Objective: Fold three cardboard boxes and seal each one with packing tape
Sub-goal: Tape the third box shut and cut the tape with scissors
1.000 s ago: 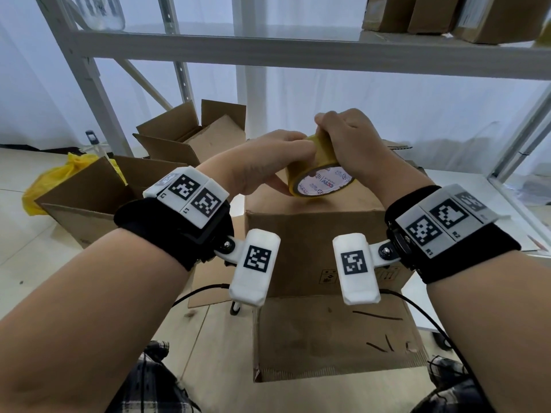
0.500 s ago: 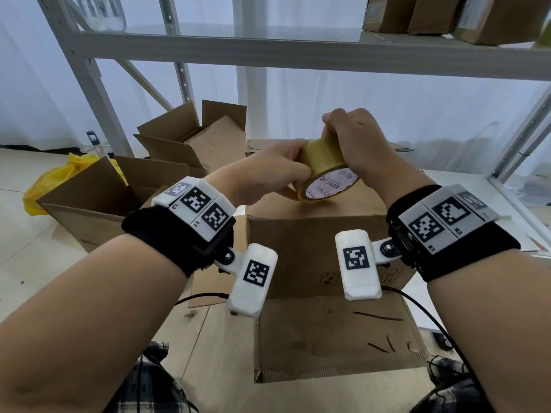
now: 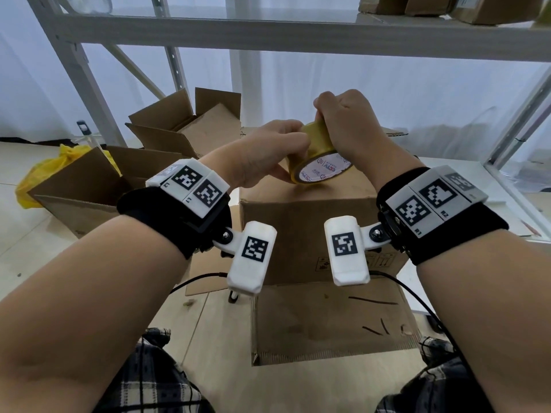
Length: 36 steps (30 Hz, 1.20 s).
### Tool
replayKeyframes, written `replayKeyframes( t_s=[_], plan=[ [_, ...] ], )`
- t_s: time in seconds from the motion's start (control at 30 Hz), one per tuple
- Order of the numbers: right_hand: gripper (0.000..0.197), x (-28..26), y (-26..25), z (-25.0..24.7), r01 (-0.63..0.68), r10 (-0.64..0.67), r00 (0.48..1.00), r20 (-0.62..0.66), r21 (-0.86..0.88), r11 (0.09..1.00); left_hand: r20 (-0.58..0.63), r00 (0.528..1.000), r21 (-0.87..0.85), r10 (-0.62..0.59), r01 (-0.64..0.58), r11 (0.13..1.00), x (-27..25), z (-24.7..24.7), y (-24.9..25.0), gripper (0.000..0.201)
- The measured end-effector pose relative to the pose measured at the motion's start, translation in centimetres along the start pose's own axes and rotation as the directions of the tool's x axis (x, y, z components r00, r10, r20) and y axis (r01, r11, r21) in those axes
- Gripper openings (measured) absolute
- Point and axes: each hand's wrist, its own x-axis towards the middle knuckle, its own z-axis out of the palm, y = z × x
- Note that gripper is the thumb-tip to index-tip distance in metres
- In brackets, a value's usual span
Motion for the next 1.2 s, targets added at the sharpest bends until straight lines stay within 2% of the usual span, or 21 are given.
replayKeyframes(
  t_s=[0.1,0.17,0.3,0.4,0.47,0.5,0.63,0.8,1.0,1.2],
  plan=[
    [0.032,0.0,-0.1,0.0,0.002,-0.002,1.0,0.004,-0.004,1.0,-0.024,1.0,-0.001,0.02,-0.021,1.0,0.0,0.0,-0.5,0.03],
    [0.03,0.1,-0.2,-0.1,-0.012,0.012,1.0,0.008,0.011,1.0,-0.041,0.998,-0.015,0.043,-0.044,0.999,0.0,-0.1,-1.0,0.03],
    [0.032,0.2,0.2,-0.1,-0.061,0.062,0.998,-0.022,0.033,0.998,-0.01,0.999,-0.175,0.034,-0.035,0.984,0.0,-0.6,-1.0,0.034],
    [0.043,0.5,0.5,-0.3,-0.07,0.072,0.989,-0.125,0.025,0.997,-0.196,0.975,0.015,0.102,-0.101,0.995,0.4,-0.6,-0.8,0.043],
    [0.048,0.6,0.6,-0.4,-0.06,0.049,0.979,-0.195,-0.048,0.997,-0.32,0.922,0.207,0.22,-0.159,0.965,0.6,-0.6,-0.8,0.037],
    [0.05,0.7,0.7,-0.3,-0.051,0.027,0.975,-0.22,-0.106,0.993,-0.343,0.902,0.266,0.263,-0.175,0.948,0.6,-0.6,-0.8,0.034],
    [0.054,0.7,1.3,0.2,0.004,-0.084,0.963,-0.257,-0.297,0.955,-0.317,0.908,0.294,0.275,-0.181,0.938,0.6,-0.5,-0.7,0.021],
    [0.055,0.4,1.5,0.5,0.035,-0.148,0.96,-0.239,-0.421,0.906,-0.33,0.917,0.283,0.226,-0.132,0.95,0.7,-0.4,-0.5,0.016],
    [0.054,0.1,1.3,1.2,0.058,-0.186,0.963,-0.197,-0.519,0.853,-0.3,0.934,0.398,0.194,-0.063,0.915,0.6,-0.3,-0.2,0.018],
    [0.058,-0.2,1.1,1.4,0.063,-0.181,0.966,-0.184,-0.511,0.857,-0.29,0.934,0.534,0.211,-0.025,0.845,0.4,0.1,-0.3,0.016]
  ],
)
